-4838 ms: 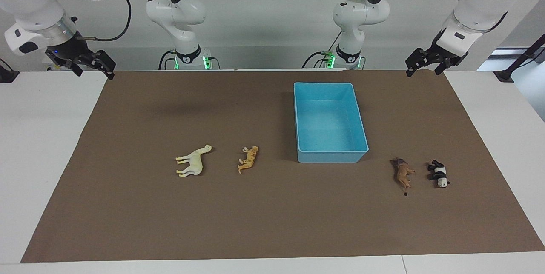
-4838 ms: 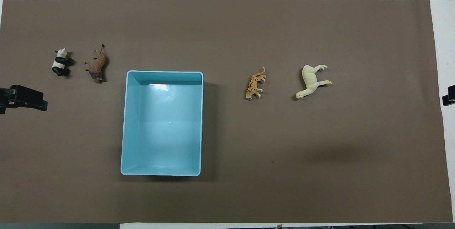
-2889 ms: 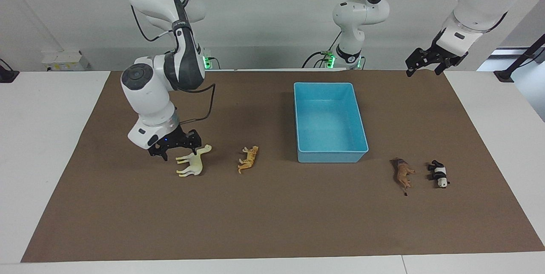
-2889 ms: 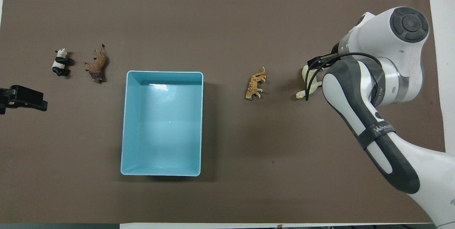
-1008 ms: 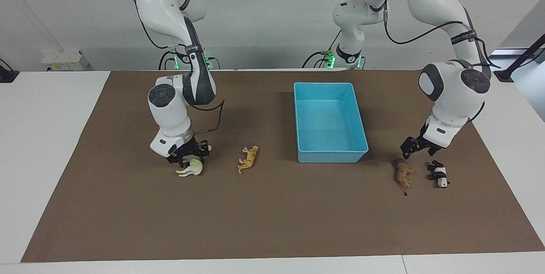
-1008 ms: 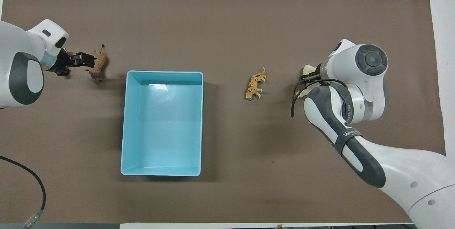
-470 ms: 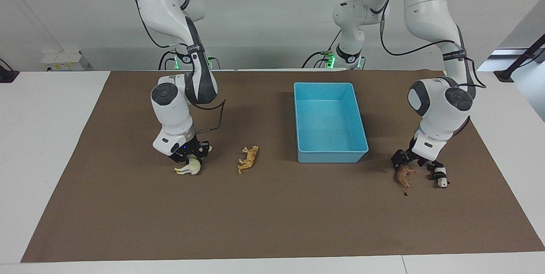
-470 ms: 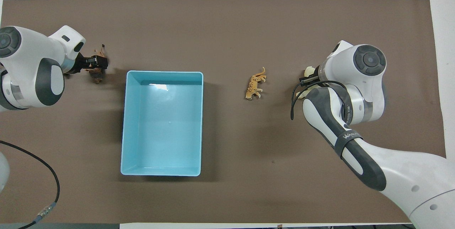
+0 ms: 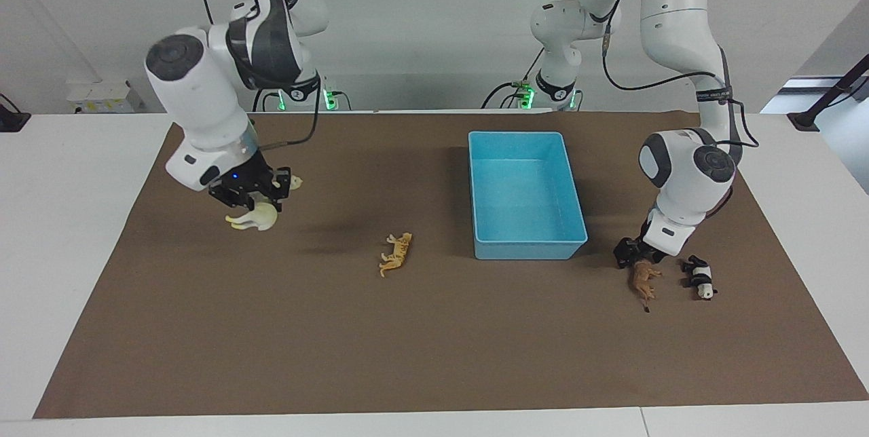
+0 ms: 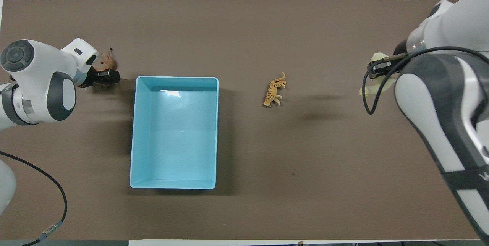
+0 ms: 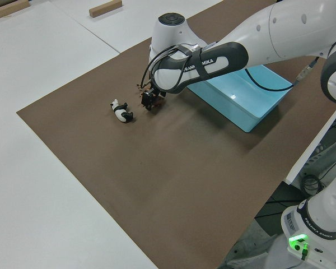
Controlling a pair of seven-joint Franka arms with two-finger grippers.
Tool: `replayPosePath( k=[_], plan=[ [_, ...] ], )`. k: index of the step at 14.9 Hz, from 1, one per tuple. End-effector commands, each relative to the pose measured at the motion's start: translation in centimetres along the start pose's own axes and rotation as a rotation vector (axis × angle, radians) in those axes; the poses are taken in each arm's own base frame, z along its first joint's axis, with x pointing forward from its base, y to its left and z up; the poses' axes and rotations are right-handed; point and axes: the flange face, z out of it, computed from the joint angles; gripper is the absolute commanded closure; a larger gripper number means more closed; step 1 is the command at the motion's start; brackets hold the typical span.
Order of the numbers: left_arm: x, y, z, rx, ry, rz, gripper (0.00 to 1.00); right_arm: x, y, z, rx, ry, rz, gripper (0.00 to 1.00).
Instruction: Put all toys into storage box
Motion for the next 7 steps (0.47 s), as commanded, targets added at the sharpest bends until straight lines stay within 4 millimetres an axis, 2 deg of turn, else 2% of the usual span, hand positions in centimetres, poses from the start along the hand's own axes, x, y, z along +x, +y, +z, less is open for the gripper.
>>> replayPosePath(
  k=[1, 2, 3, 7],
  plan=[
    [-0.1, 0.0, -1.0, 0.015, 0.016, -0.005, 0.65, -1.9, 0.8, -5.7, -0.014, -0.01, 0.008, 1.0],
    [0.0, 0.0, -1.0, 0.017, 0.012, -0.004, 0.75, -2.8, 1.2, -7.3, -0.012, -0.004, 0.015, 1.0],
    [0.4, 0.0, -1.4, 0.017, 0.01, -0.005, 0.78, -3.8, 1.1, -9.0, -0.009, -0.004, 0.015, 1.0],
    [1.3, 0.1, -2.7, 0.02, -0.004, -0.005, 0.8, -5.1, 1.0, -11.8, -0.005, -0.002, 0.013, 1.0]
  ],
)
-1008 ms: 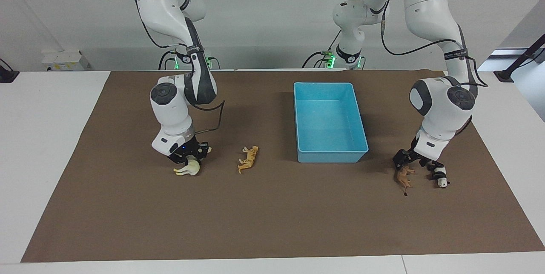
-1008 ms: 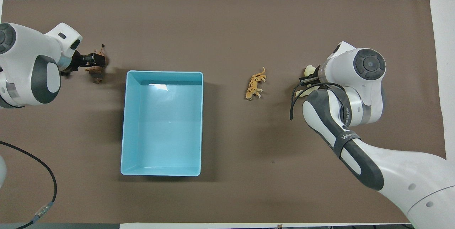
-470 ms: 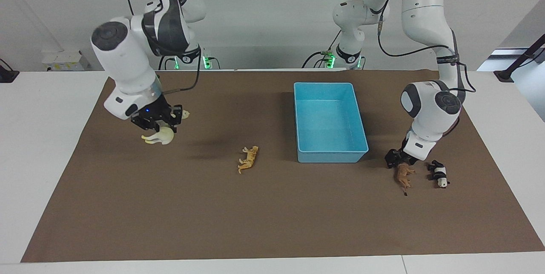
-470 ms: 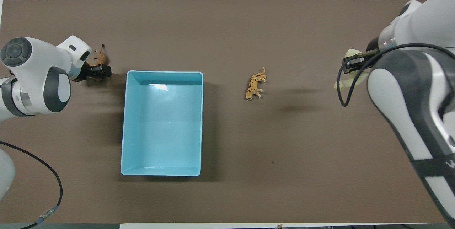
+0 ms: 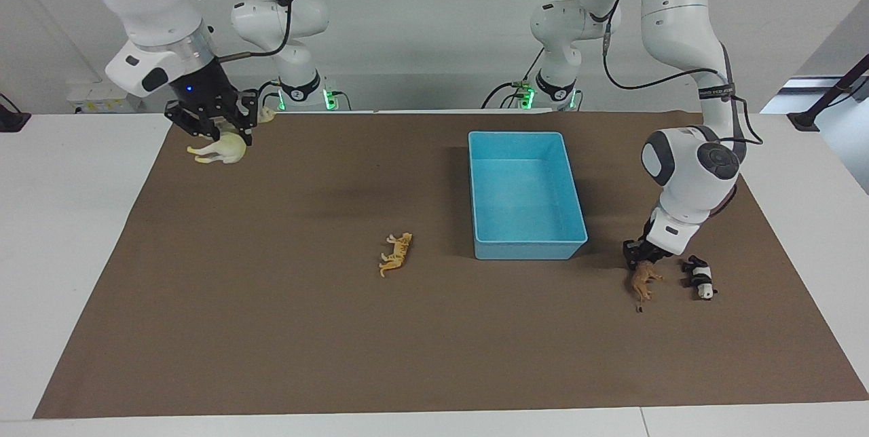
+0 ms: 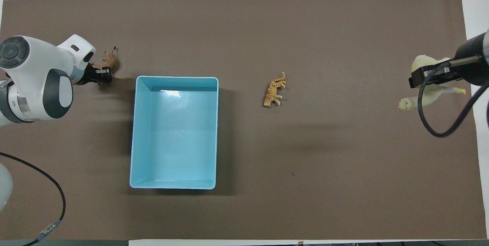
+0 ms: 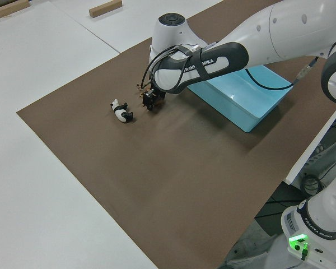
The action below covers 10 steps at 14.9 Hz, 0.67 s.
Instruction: Put all toys into storage box
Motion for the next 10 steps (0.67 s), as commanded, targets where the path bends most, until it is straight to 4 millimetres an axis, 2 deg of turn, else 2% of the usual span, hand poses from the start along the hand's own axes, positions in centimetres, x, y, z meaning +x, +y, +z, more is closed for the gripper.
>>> replayPosePath(
  k=[1, 2, 3, 4, 5, 7, 8, 10],
  plan=[
    [0.5, 0.1, -1.1, 0.019, -0.014, -0.005, 0.8, -0.3, 0.2, -1.0, -0.015, -0.01, 0.003, 1.0],
    [0.5, 0.3, -1.5, 0.018, -0.026, -0.006, 0.8, -0.5, 0.2, -1.2, -0.014, -0.01, 0.003, 1.0],
    [0.8, 0.4, -2.8, 0.02, -0.049, -0.01, 0.8, -0.7, 0.2, -1.3, -0.012, -0.016, 0.002, 1.0],
    [1.3, 0.6, -4.8, 0.022, -0.08, -0.013, 0.8, -0.7, 0.1, -1.3, -0.009, -0.016, 0.001, 1.0],
    [1.7, 1.4, -7.8, 0.02, -0.103, -0.026, 0.8, -0.7, -0.1, -1.4, -0.007, -0.015, -0.001, 1.0],
    [0.7, 2.1, -12.6, -0.004, -0.116, -0.091, 0.8, -1.1, -0.5, -3.6, -0.009, 0.016, 0.009, 1.0],
    [-0.1, 2.7, -14.4, -0.015, -0.118, -0.124, 0.8, -1.3, -0.6, -4.0, -0.008, 0.016, 0.014, 1.0],
    [-2.1, 6.4, -16.7, -0.004, -0.141, -0.148, 0.8, -1.4, -0.6, -4.2, -0.006, 0.019, 0.016, 1.0]
  ],
)
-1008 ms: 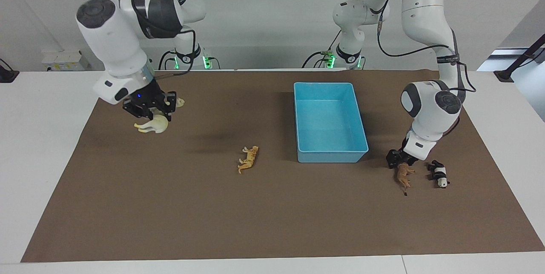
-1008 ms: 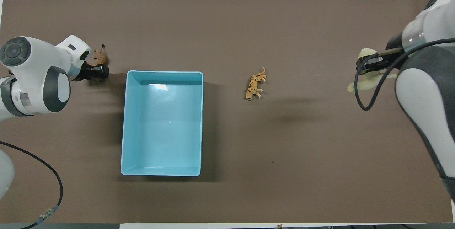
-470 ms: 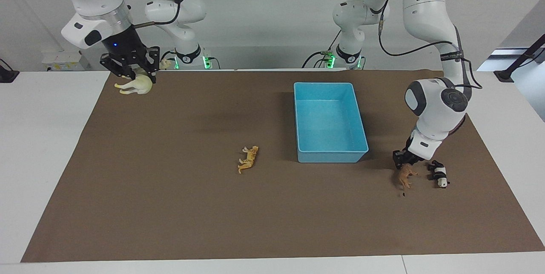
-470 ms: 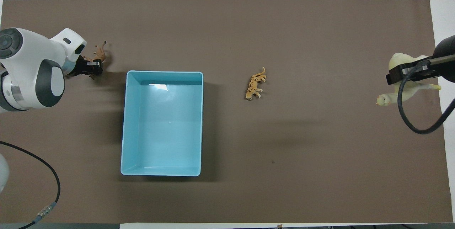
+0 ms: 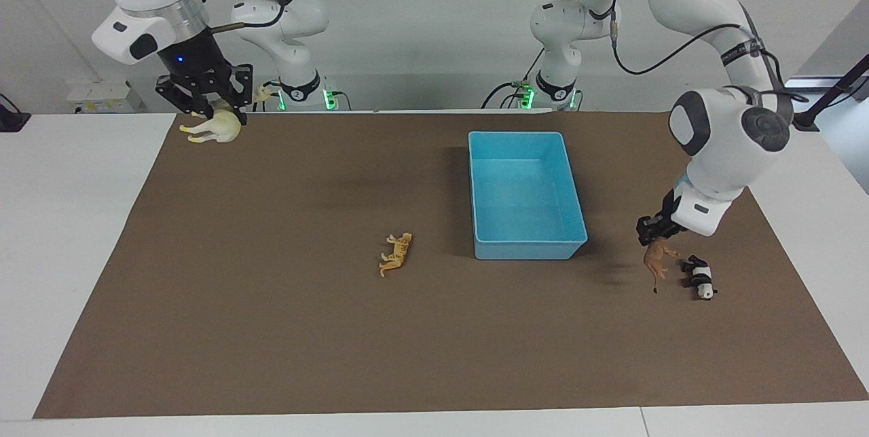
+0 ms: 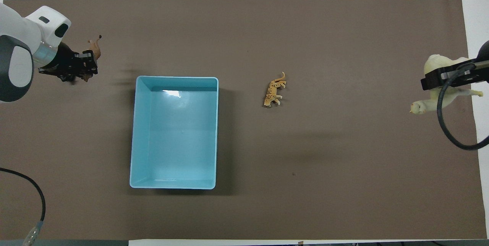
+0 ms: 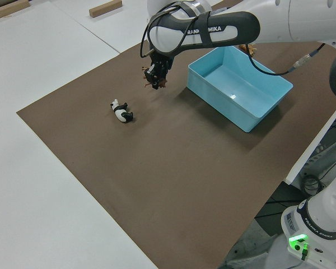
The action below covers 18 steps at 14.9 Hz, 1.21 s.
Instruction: Put all toys into storage box
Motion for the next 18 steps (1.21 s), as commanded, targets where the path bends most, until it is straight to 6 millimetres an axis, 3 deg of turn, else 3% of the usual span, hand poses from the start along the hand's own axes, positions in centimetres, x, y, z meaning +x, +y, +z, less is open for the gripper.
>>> replayPosePath(
  k=[1, 2, 5, 8, 10, 11, 12, 14, 18],
  plan=[
    [-4.6, 4.9, -1.9, 0.011, -0.041, -0.075, 0.8, -0.8, -0.1, -1.4, -0.009, 0.012, 0.015, 1.0],
    [-7.0, 8.0, -1.5, 0.024, -0.056, -0.097, 0.8, -1.0, -0.1, -1.4, -0.009, 0.014, 0.015, 1.0],
    [-14.2, 14.4, 2.0, 0.055, -0.077, -0.096, 0.8, -1.1, -0.2, -1.4, -0.004, 0.009, 0.013, 1.0],
    [-18.2, 15.8, 5.3, 0.046, -0.044, -0.095, 0.75, -1.1, -0.3, -1.3, 0.0, 0.008, 0.012, 1.0],
    [-20.2, 17.0, 6.0, 0.051, -0.043, -0.073, 0.57, -1.1, -0.4, -1.3, 0.006, 0.01, 0.011, 1.0],
    [-19.9, 17.1, 5.5, 0.045, -0.036, -0.071, 0.14, -1.1, -0.6, -1.4, 0.007, 0.011, 0.011, 1.0],
    [-19.0, 16.9, 4.7, 0.039, -0.019, -0.077, 0.0, -1.1, -0.9, -1.4, 0.007, 0.013, 0.011, 1.0],
    [-15.3, 14.1, 2.7, 0.017, 0.02, -0.098, 0.0, -1.0, -1.5, -1.4, 0.014, 0.017, 0.047, 1.0],
    [-13.4, 11.6, 2.1, 0.009, 0.036, -0.028, 0.0, -0.8, -3.4, -1.1, 0.072, 0.021, 0.07, 1.0]
  ],
)
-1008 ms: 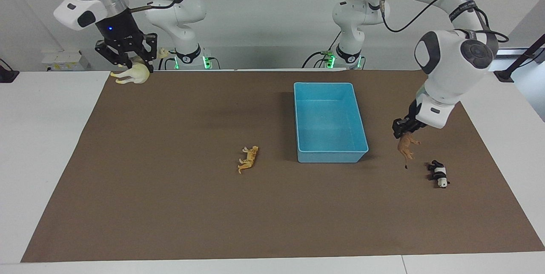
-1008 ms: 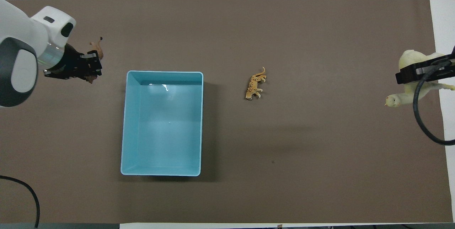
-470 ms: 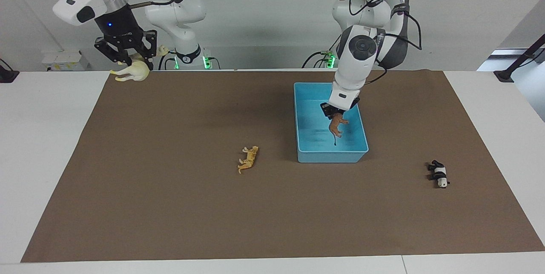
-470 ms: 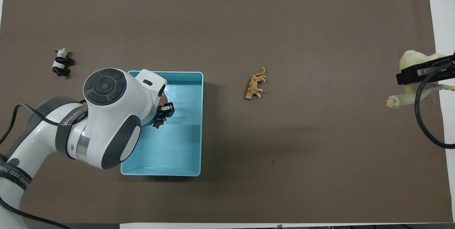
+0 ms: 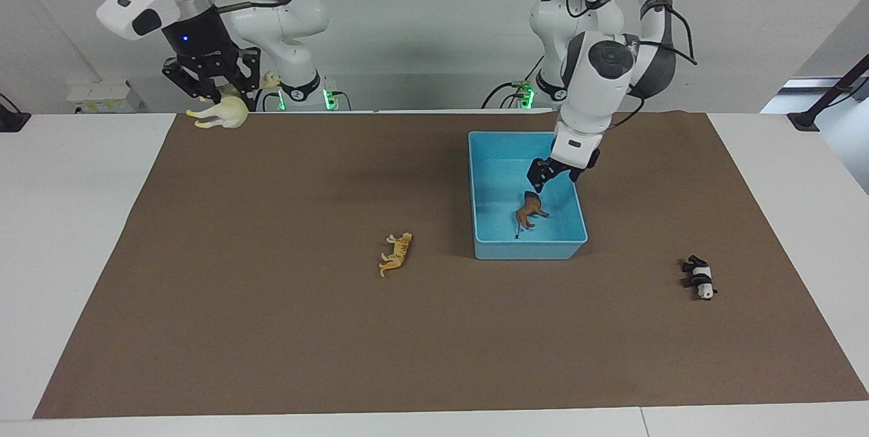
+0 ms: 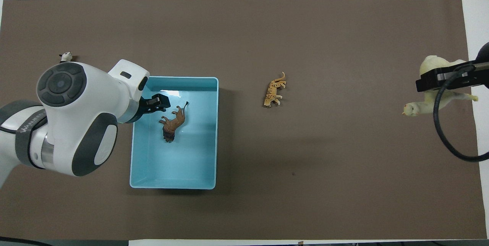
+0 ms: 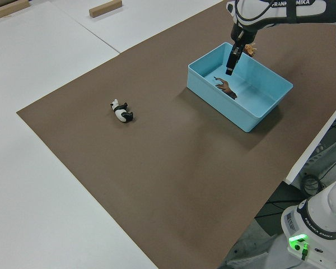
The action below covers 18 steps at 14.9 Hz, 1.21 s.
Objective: Put all toys into storage box
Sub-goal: 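Lower the brown horse into the blue box and open the left gripper, then carry the cream horse into the box with the right gripper while the left gripper withdraws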
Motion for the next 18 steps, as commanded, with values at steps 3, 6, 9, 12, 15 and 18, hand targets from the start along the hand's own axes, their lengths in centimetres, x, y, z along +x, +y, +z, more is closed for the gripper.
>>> replayPosePath(
  k=[3, 6, 9, 12, 15, 18],
  plan=[
    [7.1, -10.6, 0.0, -0.022, 0.096, 0.165, 0.0, -0.8, -8.3, 1.9, 0.119, 0.043, 0.074, 1.0],
    [13.7, -17.6, 0.1, 0.013, 0.126, 0.27, 0.0, -0.3, -16.7, 5.6, 0.192, 0.128, 0.14, 1.0],
    [17.6, -22.7, 2.4, 0.068, 0.191, 0.291, 0.0, 1.3, -26.1, 12.0, 0.324, 0.177, 0.195, 1.0],
    [20.2, -23.3, 5.6, 0.069, 0.207, 0.317, 0.0, 2.5, -35.5, 20.4, 0.391, 0.251, 0.277, 1.0],
    [23.3, -23.1, 7.1, 0.056, 0.22, 0.31, 0.0, 2.2, -41.1, 26.9, 0.387, 0.239, 0.278, 1.0],
    [23.4, -22.7, 8.4, 0.054, 0.234, 0.317, 0.0, 2.7, -44.4, 29.9, 0.4, 0.273, 0.288, 1.0]
  ],
)
